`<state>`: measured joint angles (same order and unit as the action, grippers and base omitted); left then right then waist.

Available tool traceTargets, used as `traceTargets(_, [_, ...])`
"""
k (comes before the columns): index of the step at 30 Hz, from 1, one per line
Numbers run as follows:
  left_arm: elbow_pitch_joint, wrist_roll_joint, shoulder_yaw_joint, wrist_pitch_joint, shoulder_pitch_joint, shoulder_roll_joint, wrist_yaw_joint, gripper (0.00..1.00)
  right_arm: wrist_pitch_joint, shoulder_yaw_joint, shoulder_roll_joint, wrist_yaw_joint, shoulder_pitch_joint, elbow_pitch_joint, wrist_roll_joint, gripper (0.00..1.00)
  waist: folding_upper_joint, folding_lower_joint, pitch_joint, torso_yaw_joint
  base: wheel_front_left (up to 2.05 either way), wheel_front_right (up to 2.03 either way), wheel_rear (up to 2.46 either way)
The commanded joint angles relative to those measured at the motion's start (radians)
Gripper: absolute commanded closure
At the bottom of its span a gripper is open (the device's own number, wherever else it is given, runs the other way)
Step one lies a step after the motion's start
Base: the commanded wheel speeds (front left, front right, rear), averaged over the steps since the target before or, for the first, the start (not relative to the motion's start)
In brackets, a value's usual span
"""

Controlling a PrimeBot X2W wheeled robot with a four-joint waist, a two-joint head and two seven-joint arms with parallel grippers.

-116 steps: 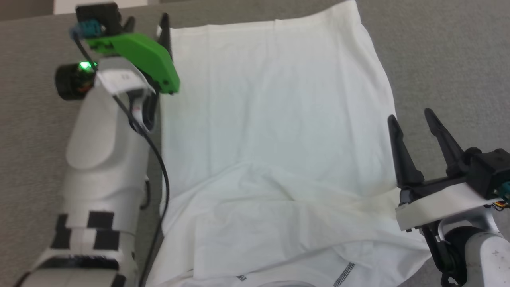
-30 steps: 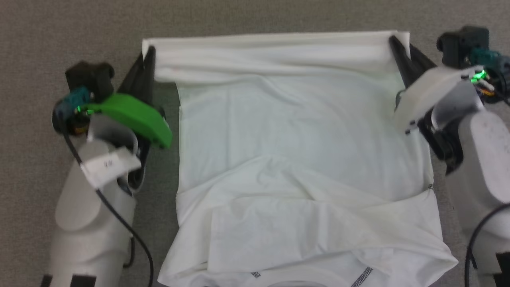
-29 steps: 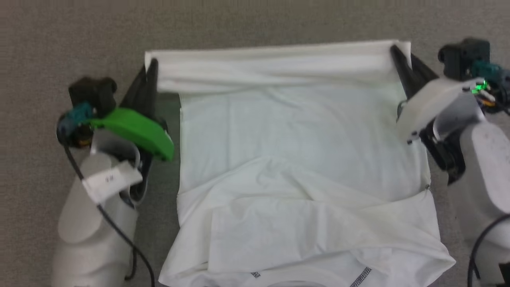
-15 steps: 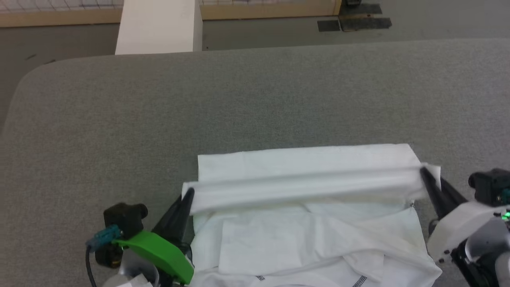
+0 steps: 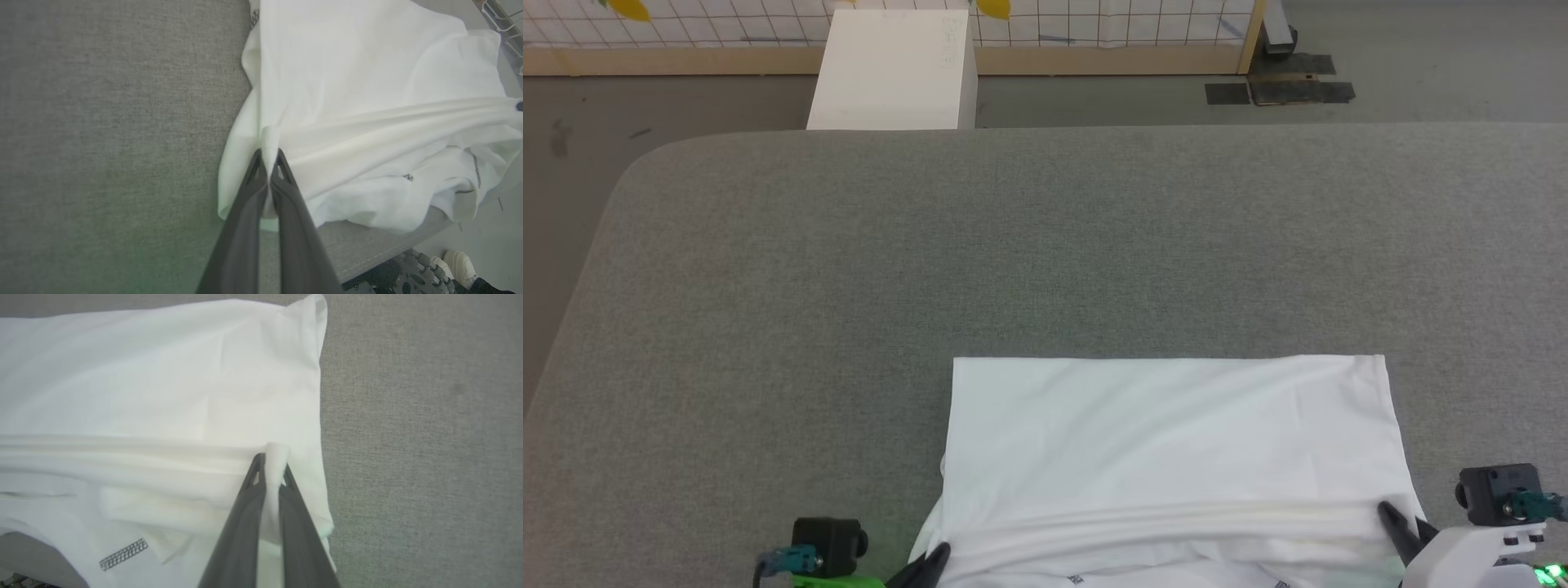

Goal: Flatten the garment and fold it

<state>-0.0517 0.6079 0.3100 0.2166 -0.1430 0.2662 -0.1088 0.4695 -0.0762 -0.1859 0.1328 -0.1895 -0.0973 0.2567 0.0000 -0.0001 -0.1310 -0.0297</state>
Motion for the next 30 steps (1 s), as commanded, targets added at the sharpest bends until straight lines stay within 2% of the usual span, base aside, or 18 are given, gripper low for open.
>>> traceTargets(1, [-0.010,0.007,0.006,0.011,-0.012,0.004,0.007,1.00,0.024,-0.009,0.011,-0.002,-0.017,0.011,-0.009,1.00,0.0000,0.0001,-0.001,-0.003,0.00,0.00,0.00])
traceTargets(8, [-0.065,0.001,0.041,0.020,0.009,-0.014,0.006,1.00,0.086,-0.017,0.057,-0.002,-0.030,0.056,-0.019,1.00,0.0000,0.0001,-0.002,-0.006,0.00,0.00,0.00])
traceTargets(9, [-0.069,0.003,0.039,0.013,0.014,-0.018,0.007,1.00,0.087,-0.017,0.062,-0.002,-0.030,0.058,-0.017,0.73,0.0000,0.0001,0.001,-0.006,0.00,0.00,0.00])
traceTargets(10, [-0.071,0.005,0.034,0.004,0.017,-0.023,0.011,0.70,0.088,-0.018,0.066,-0.002,-0.031,0.055,-0.013,0.16,0.0000,0.0001,0.003,-0.006,0.00,0.00,0.00])
traceTargets(11, [-0.071,0.004,0.028,-0.005,0.021,-0.027,0.018,0.15,0.094,-0.022,0.070,-0.002,-0.034,0.051,-0.010,0.00,0.0000,0.0001,0.007,-0.007,0.00,0.00,0.00])
traceTargets(12, [-0.069,0.001,0.025,-0.012,0.025,-0.027,0.023,0.00,0.100,-0.024,0.071,-0.002,-0.038,0.045,-0.009,0.00,0.0000,0.0001,0.011,-0.008,0.00,0.00,0.00])
traceTargets(16, [-0.047,0.003,0.006,-0.072,0.045,-0.045,0.026,0.00,0.097,-0.061,0.091,-0.002,-0.052,0.002,-0.005,0.00,0.0000,0.0001,0.030,-0.016,0.00,0.00,0.00])
traceTargets(20, [-0.016,-0.026,-0.019,-0.193,0.077,-0.064,0.031,0.00,0.059,-0.095,0.115,-0.002,-0.058,-0.058,0.005,0.00,0.0000,0.0001,0.050,-0.023,0.00,0.00,0.00])
traceTargets(25, [-0.023,-0.100,-0.047,-0.344,0.126,-0.071,0.062,0.00,0.008,-0.118,0.131,-0.002,-0.046,-0.107,0.030,0.00,0.0000,0.0001,0.071,-0.024,0.00,0.00,0.00])
traceTargets(30, [-0.054,-0.183,-0.070,-0.448,0.185,-0.071,0.102,0.00,-0.023,-0.147,0.135,-0.002,-0.022,-0.088,0.079,0.00,0.0000,0.0001,0.085,-0.026,0.00,0.00,0.00])
